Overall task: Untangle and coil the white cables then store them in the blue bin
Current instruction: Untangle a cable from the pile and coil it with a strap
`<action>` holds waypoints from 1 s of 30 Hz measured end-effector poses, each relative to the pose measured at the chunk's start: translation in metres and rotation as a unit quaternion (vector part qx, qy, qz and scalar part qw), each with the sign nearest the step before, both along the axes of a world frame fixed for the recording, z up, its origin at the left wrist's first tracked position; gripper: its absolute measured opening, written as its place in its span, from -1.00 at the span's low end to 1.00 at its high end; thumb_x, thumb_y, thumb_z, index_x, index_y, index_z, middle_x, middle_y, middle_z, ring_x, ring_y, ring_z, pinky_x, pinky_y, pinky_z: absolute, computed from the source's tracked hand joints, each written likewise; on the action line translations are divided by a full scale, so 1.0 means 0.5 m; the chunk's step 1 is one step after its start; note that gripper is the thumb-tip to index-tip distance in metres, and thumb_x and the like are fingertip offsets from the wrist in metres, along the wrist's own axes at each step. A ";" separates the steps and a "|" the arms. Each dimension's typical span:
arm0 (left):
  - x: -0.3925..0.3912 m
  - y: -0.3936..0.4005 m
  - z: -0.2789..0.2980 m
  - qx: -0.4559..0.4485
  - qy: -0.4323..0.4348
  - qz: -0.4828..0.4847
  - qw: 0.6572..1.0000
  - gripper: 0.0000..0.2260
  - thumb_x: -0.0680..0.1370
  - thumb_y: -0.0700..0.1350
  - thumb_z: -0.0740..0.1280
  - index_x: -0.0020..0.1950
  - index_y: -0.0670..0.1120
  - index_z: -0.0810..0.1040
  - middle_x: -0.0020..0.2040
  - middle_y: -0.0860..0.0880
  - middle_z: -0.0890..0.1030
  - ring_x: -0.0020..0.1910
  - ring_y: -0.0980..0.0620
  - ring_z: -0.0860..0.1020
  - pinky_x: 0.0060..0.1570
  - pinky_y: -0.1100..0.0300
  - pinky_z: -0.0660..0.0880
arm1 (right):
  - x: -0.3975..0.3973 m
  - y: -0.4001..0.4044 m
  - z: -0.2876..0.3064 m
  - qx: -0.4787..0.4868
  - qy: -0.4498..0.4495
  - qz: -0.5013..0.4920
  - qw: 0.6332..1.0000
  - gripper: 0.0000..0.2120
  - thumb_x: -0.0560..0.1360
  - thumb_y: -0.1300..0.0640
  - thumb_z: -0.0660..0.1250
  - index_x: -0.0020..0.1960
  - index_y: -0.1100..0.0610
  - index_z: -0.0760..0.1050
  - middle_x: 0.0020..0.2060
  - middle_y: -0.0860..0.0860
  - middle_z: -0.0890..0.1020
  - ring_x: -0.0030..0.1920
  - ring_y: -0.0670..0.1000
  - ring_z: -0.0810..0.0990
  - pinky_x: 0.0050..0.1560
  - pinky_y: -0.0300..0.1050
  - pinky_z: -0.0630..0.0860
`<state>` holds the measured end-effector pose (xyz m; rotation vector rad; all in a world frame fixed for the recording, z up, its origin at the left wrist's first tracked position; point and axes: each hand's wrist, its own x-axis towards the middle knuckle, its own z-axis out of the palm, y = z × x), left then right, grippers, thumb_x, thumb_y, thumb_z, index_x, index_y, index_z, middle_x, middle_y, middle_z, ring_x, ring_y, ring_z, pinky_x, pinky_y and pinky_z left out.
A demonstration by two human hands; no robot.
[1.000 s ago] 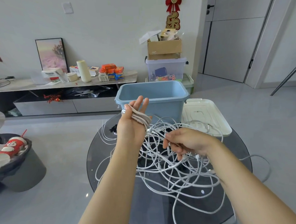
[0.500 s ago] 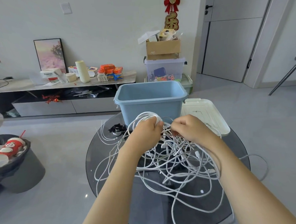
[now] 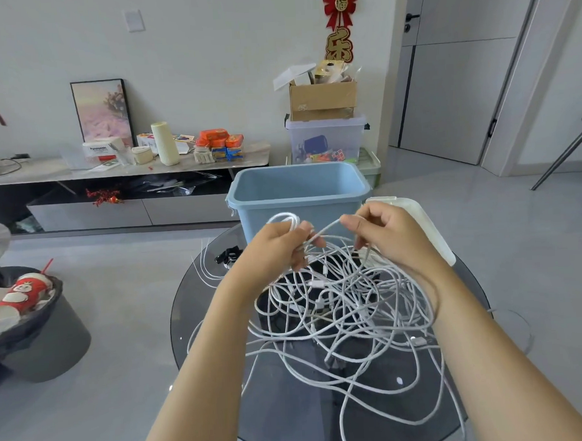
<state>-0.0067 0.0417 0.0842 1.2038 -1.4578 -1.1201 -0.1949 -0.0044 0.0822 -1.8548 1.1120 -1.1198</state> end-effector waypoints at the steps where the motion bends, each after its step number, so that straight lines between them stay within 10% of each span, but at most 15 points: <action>1: -0.002 0.003 0.002 0.021 0.029 -0.035 0.999 -0.68 0.63 -0.04 0.17 -0.17 -0.15 0.61 -0.44 -0.07 0.32 -0.49 0.07 0.31 -0.11 0.06 0.51 | 0.004 -0.003 0.005 -0.016 -0.026 -0.006 1.000 -0.79 0.44 -0.01 0.40 -0.26 0.10 0.51 -0.49 0.00 0.53 -0.51 -0.13 0.43 -0.37 -0.26 0.36; 6: -0.008 0.017 0.026 0.054 0.253 -0.108 0.960 -0.77 0.52 -0.03 0.20 -0.19 -0.17 0.49 -0.58 0.10 0.17 -0.56 0.13 0.21 -0.32 0.21 0.53 | 0.032 -0.010 0.007 -0.080 -0.005 0.013 0.997 -0.74 0.42 -0.15 0.30 -0.27 0.02 0.52 -0.49 -0.07 0.40 -0.45 -0.14 0.31 -0.40 -0.30 0.23; 12: 0.016 0.003 0.035 0.012 0.638 -0.112 0.761 -0.69 0.61 -0.07 0.20 -0.28 -0.15 0.52 -0.59 0.07 0.33 -0.46 0.15 0.47 0.09 -0.09 0.54 | 0.043 -0.007 -0.049 -0.019 0.224 0.045 0.973 -0.77 0.60 0.00 0.16 -0.15 0.03 0.51 -0.43 -0.09 0.45 -0.42 -0.12 0.37 -0.34 -0.19 0.28; 14: 0.026 0.000 0.042 -0.031 0.660 -0.071 0.747 -0.65 0.65 -0.08 0.15 -0.29 -0.14 0.52 -0.47 0.08 0.47 -0.30 0.10 0.61 0.13 -0.23 0.48 | 0.037 0.004 -0.057 0.021 0.228 0.062 0.971 -0.77 0.61 0.03 0.14 -0.12 0.03 0.52 -0.42 -0.08 0.48 -0.43 -0.15 0.39 -0.31 -0.20 0.31; 18: 0.013 -0.010 0.039 -0.087 0.557 0.062 0.823 -0.70 0.67 -0.01 0.03 -0.13 -0.06 0.45 -0.24 0.11 0.66 0.04 0.05 0.62 0.26 -0.18 0.36 | 0.049 0.030 -0.037 0.038 0.261 0.108 0.959 -0.75 0.62 -0.02 0.11 -0.08 -0.02 0.53 -0.35 -0.21 0.47 -0.29 -0.28 0.43 -0.20 -0.24 0.34; 24: 0.002 -0.022 -0.013 -0.132 0.270 0.170 0.938 -0.78 0.67 -0.05 0.10 -0.09 -0.06 0.46 -0.12 0.02 0.70 0.02 0.05 0.63 0.04 0.11 0.41 | 0.067 0.047 -0.008 -0.002 0.286 0.135 0.949 -0.75 0.61 -0.09 0.10 0.02 -0.09 0.54 -0.11 -0.16 0.58 -0.05 -0.10 0.53 0.00 -0.11 0.42; 30: -0.019 -0.008 -0.031 -0.125 -0.103 0.181 0.970 -0.82 0.63 0.02 0.17 -0.07 0.00 0.51 -0.14 0.01 0.67 -0.08 0.06 0.60 0.00 0.12 0.49 | 0.075 0.057 -0.001 -0.128 0.195 0.043 0.971 -0.77 0.55 0.00 0.29 -0.28 0.00 0.44 -0.53 -0.10 0.42 -0.49 -0.11 0.37 -0.42 -0.24 0.25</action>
